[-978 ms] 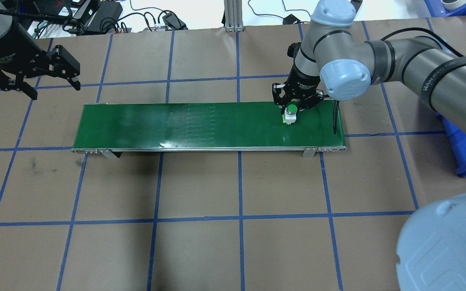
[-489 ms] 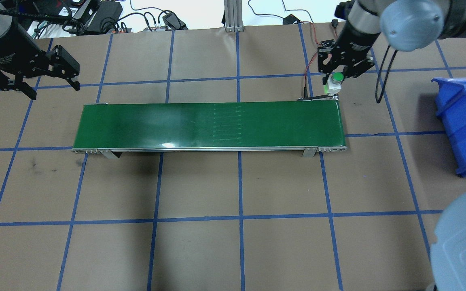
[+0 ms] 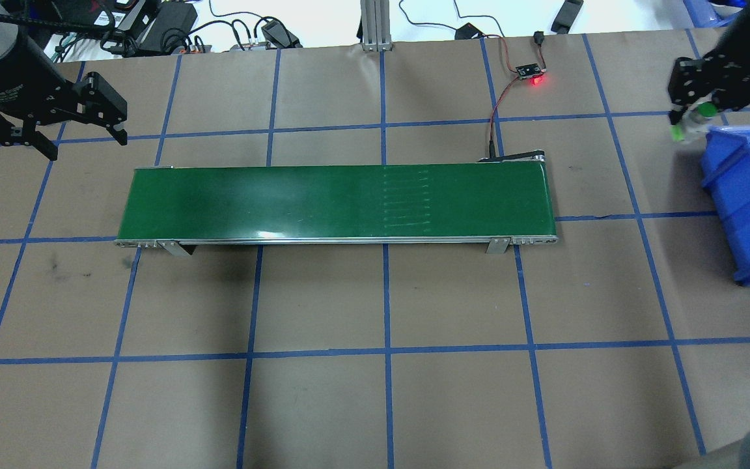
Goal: Move button from left to right
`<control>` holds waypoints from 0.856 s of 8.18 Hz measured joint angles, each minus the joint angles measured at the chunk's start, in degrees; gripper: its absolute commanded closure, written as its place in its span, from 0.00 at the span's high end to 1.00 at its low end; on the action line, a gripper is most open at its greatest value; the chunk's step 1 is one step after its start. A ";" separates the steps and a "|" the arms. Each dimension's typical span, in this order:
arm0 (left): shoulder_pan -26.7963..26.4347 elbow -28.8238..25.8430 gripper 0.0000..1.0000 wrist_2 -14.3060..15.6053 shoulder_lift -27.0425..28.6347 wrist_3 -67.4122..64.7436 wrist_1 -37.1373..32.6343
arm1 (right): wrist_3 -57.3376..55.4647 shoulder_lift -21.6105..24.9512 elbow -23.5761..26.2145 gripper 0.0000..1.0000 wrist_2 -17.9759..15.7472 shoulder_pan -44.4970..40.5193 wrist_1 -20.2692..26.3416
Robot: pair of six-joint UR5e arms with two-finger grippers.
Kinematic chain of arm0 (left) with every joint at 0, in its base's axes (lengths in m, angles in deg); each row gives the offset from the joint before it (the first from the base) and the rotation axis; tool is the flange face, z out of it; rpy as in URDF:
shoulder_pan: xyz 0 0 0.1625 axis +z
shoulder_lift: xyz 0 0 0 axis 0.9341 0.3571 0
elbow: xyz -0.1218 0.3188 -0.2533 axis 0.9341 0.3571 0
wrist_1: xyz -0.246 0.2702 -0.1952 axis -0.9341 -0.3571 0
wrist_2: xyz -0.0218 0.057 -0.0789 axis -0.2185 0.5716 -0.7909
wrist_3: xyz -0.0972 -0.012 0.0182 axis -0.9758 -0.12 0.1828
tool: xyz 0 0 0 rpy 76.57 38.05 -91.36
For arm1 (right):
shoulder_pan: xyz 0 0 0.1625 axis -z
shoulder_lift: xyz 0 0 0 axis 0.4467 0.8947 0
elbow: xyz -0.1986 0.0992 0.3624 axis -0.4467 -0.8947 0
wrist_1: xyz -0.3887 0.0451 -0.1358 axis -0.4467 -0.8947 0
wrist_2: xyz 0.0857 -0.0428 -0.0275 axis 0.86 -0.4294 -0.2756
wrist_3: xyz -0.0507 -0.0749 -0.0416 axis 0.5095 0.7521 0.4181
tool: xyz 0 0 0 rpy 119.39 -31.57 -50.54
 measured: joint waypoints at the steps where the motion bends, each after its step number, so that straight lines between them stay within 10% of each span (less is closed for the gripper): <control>1: 0.00 -0.01 1.00 0.02 -0.01 0.00 0.00 | 5.20 0.34 -0.06 0.00 -0.94 5.18 0.30; 7: 0.00 0.04 1.00 0.07 0.00 0.00 -0.01 | 23.86 -7.51 0.07 0.00 -5.47 16.25 -7.75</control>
